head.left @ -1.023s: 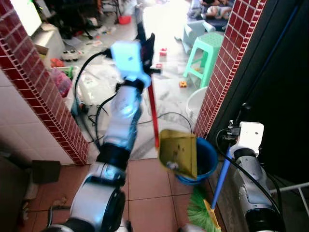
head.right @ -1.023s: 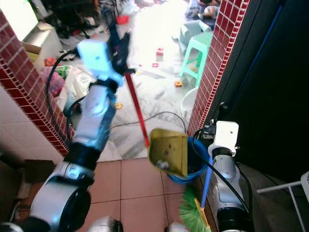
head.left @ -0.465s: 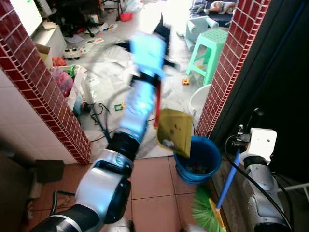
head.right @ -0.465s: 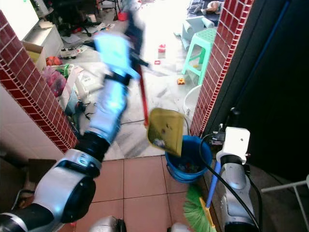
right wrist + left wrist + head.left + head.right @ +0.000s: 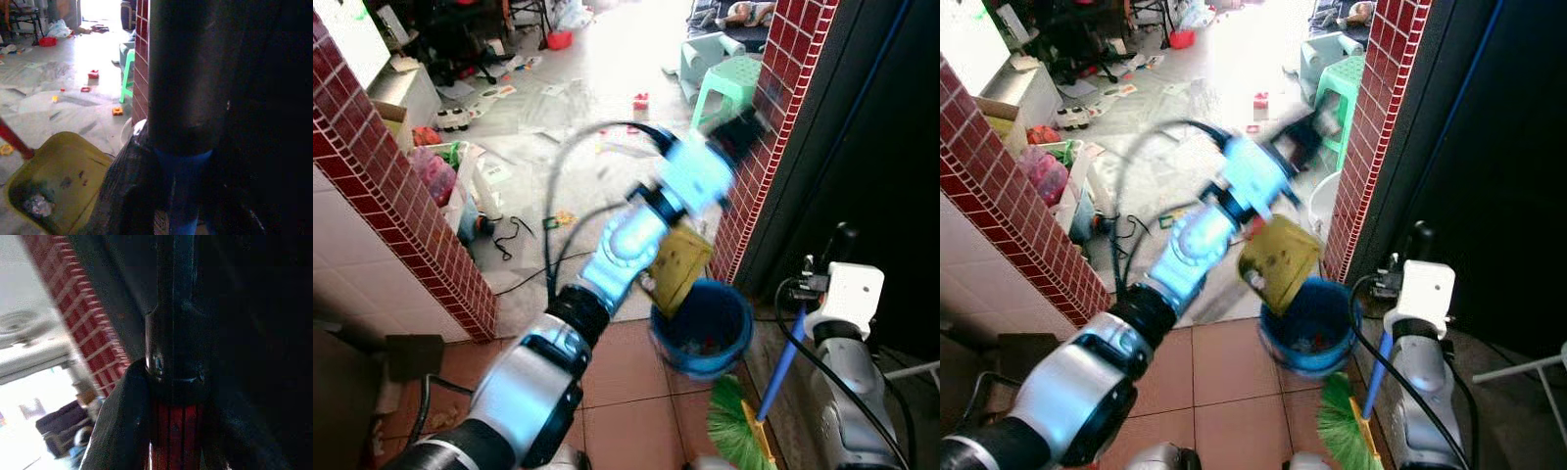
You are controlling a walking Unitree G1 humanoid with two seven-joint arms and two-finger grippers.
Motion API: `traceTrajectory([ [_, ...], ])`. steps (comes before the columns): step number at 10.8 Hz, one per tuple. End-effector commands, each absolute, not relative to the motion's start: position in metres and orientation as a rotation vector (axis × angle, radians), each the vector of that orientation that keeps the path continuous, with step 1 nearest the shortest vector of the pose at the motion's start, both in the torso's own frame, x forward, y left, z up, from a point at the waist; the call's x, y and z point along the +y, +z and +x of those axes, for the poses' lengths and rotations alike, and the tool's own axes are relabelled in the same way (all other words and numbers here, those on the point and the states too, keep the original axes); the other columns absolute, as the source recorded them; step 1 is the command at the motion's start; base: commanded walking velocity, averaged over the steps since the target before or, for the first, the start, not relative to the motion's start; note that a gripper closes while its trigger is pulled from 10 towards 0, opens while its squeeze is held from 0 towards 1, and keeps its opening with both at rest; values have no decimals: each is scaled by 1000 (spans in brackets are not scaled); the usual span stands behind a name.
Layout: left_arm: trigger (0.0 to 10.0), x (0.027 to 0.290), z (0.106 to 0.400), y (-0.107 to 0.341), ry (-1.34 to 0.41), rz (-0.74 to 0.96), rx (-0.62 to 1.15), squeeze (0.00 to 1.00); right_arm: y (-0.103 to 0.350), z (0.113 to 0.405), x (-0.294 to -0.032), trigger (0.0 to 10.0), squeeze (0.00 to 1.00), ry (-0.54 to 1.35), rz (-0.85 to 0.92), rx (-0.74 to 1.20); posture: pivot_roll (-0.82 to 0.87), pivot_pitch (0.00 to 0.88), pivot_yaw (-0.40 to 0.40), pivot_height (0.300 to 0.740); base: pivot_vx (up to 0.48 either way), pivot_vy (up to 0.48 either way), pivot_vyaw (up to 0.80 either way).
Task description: Sweep floor
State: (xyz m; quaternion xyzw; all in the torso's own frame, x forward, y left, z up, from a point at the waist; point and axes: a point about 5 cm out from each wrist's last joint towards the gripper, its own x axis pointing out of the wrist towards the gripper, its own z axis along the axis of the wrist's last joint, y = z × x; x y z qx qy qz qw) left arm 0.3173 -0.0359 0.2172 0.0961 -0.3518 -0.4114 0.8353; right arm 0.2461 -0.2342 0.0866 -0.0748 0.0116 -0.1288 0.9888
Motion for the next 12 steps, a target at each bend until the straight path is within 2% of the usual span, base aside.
traceTrajectory([
  [1, 10000, -85, 281, 221, -987, 11, -763, 0, 83, 243, -237, 10000, 0, -279, -149, 53, -244, 0, 98, 740, 0, 0, 0],
  [2, 10000, -97, 266, 224, -1135, 5, -786, 0, 83, 245, -234, 10000, 0, -273, -147, 57, -238, 0, 96, 740, 0, 0, 0],
  [4, 10000, -108, 252, 229, -1277, -11, -777, 0, 85, 251, -232, 10000, 0, -265, -146, 50, -232, 0, 96, 740, 0, 0, 0],
  [6, 10000, -112, 236, 236, -1452, 75, -820, 0, 87, 258, -234, 10000, 0, -262, -151, 41, -222, 0, 90, 740, 0, 0, 0],
  [7, 10000, -111, 228, 238, -1509, 165, -897, 0, 87, 259, -234, 10000, 0, -259, -153, 42, -219, 0, 87, 740, 0, 0, 0],
  [9, 10000, -104, 244, 253, -1351, 114, -884, 0, 87, 261, -233, 10000, 0, -252, -155, 42, -215, 0, 83, 740, 0, 0, 0],
  [12, 10000, -33, 306, 339, -864, -66, -985, 0, 86, 264, -230, 10000, 0, -230, -147, 47, -171, 0, 64, 740, 0, 0, 0],
])
